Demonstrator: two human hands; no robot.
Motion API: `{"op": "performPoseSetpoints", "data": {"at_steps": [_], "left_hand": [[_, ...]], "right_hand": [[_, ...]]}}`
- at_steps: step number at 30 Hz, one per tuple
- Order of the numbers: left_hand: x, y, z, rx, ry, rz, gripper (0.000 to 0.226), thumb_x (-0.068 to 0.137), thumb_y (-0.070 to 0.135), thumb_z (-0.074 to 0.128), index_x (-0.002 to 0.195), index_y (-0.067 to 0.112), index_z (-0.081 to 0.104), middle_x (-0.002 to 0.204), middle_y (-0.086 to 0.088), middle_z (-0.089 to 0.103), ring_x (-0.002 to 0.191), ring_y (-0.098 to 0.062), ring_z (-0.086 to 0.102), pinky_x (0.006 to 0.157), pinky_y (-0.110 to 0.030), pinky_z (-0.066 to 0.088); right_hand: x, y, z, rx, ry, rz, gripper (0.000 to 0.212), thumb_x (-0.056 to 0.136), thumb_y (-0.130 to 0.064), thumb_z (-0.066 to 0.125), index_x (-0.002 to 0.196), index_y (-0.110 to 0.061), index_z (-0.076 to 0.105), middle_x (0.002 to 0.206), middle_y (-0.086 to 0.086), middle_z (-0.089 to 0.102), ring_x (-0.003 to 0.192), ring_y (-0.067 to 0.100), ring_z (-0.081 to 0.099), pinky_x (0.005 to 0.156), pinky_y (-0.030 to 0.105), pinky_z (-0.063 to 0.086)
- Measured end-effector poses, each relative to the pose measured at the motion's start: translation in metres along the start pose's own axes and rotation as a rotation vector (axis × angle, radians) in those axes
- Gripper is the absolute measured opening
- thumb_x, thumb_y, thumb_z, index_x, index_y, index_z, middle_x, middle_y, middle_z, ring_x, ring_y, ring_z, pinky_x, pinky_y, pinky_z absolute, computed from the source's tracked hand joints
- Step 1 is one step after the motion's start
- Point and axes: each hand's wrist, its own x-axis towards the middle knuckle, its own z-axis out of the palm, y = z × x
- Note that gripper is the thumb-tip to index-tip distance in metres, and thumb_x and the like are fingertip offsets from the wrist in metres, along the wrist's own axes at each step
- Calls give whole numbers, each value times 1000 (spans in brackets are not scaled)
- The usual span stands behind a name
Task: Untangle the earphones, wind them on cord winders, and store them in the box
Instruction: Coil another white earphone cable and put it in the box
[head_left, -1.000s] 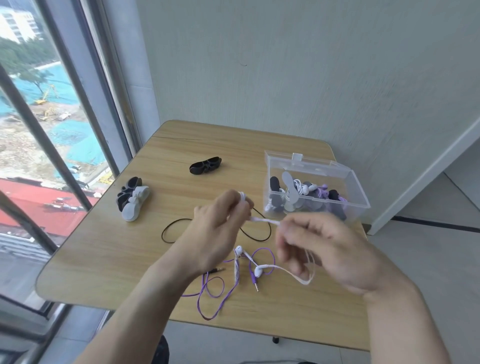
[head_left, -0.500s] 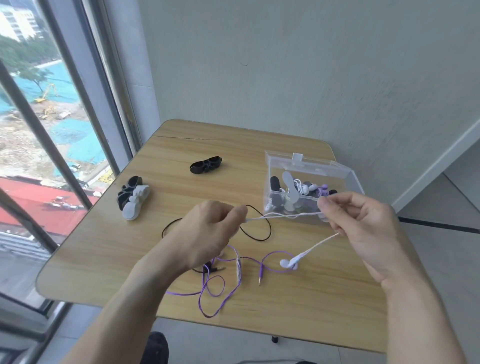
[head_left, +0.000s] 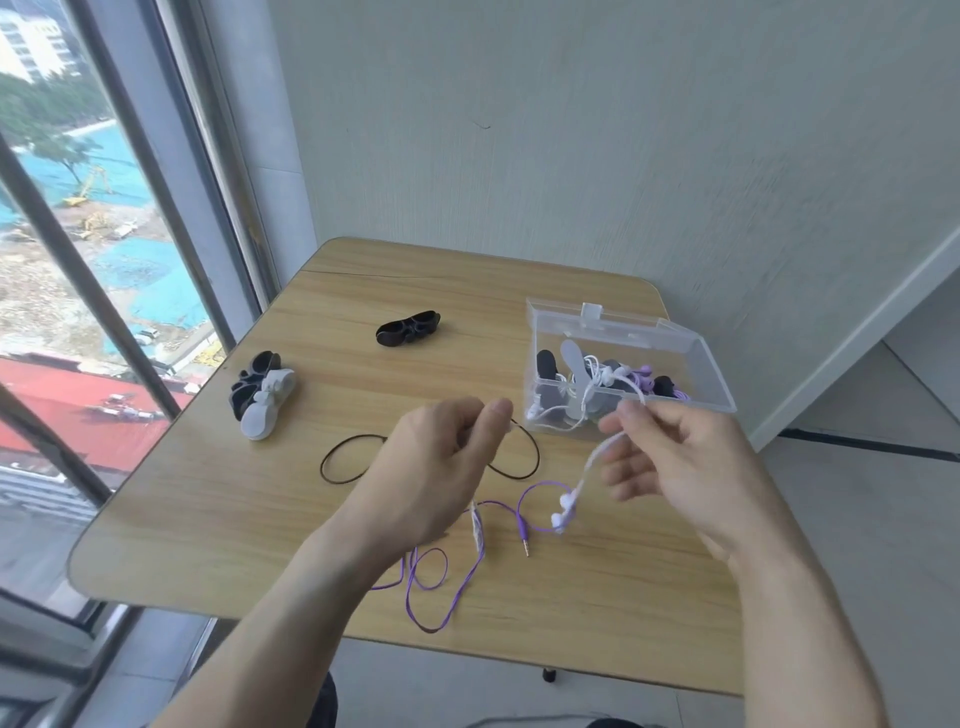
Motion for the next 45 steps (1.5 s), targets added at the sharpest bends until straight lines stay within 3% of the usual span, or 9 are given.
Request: {"op": "performPoseSetpoints", "data": {"at_steps": [7, 10, 14, 18, 21, 25, 31, 41, 45], "left_hand": [[1, -5, 7, 121, -104, -65, 51, 102, 42, 41, 63, 11, 27, 56, 1, 25, 53, -15, 20, 47, -27, 21], [1, -4, 2, 138, -135, -125, 51, 101, 42, 40, 64, 9, 27, 59, -5, 28, 54, -17, 23, 49, -31, 24], [2, -5, 3, 133, -104, -137, 54, 101, 46, 37, 66, 5, 32, 59, -6, 33, 52, -15, 25, 47, -28, 25], [1, -5, 5, 104, -98, -119, 50, 101, 48, 42, 65, 13, 34, 54, 5, 35, 51, -13, 31, 47, -22, 31], [0, -8, 4, 128, -144, -102, 50, 100, 49, 45, 66, 12, 38, 54, 4, 41, 50, -13, 33, 47, -23, 30], [-2, -7, 12, 89, -180, -102, 53, 99, 50, 47, 72, 5, 50, 62, -10, 56, 56, -22, 45, 55, -37, 42], [-6, 1, 30, -18, -189, -124, 37, 102, 39, 44, 80, 17, 64, 73, 7, 71, 69, -7, 64, 69, -29, 52], [0, 6, 33, -268, -42, -254, 35, 104, 32, 41, 81, 14, 62, 77, 12, 75, 59, 3, 56, 60, -19, 41], [1, 10, 30, -438, -170, -268, 36, 107, 26, 38, 78, 12, 57, 84, 4, 76, 67, -8, 63, 66, -26, 41]], "right_hand": [[1, -16, -5, 513, 46, -177, 37, 100, -30, 47, 72, -8, 57, 73, 6, 65, 68, 20, 63, 61, 31, 56], [5, -10, -17, 321, 195, -181, 47, 106, -30, 42, 63, -14, 49, 62, 2, 63, 66, 24, 64, 73, 39, 53], [6, 1, -23, 40, 253, -201, 46, 105, -36, 47, 66, -15, 57, 50, -4, 47, 48, 18, 44, 60, 35, 42], [8, 8, -28, -227, 250, -212, 42, 103, -39, 51, 71, -16, 67, 56, -6, 61, 54, 10, 56, 69, 39, 50], [8, 7, -27, -201, 253, -192, 39, 102, -37, 52, 74, -16, 68, 57, -8, 62, 53, 9, 55, 60, 36, 51], [0, -7, -13, 303, 78, -117, 33, 94, -30, 55, 81, -3, 67, 63, 2, 61, 56, 14, 60, 51, 30, 57], [-6, -13, 15, 628, -181, -90, 31, 96, -22, 48, 89, 1, 68, 75, 11, 66, 70, 23, 68, 67, 35, 60], [-9, -18, 23, 627, -216, -15, 34, 101, -26, 44, 82, -7, 63, 62, 4, 43, 51, 15, 41, 56, 31, 53], [-9, -15, 19, 487, -228, 88, 34, 103, -26, 45, 80, -6, 62, 57, 0, 30, 46, 12, 28, 46, 26, 41]]}}
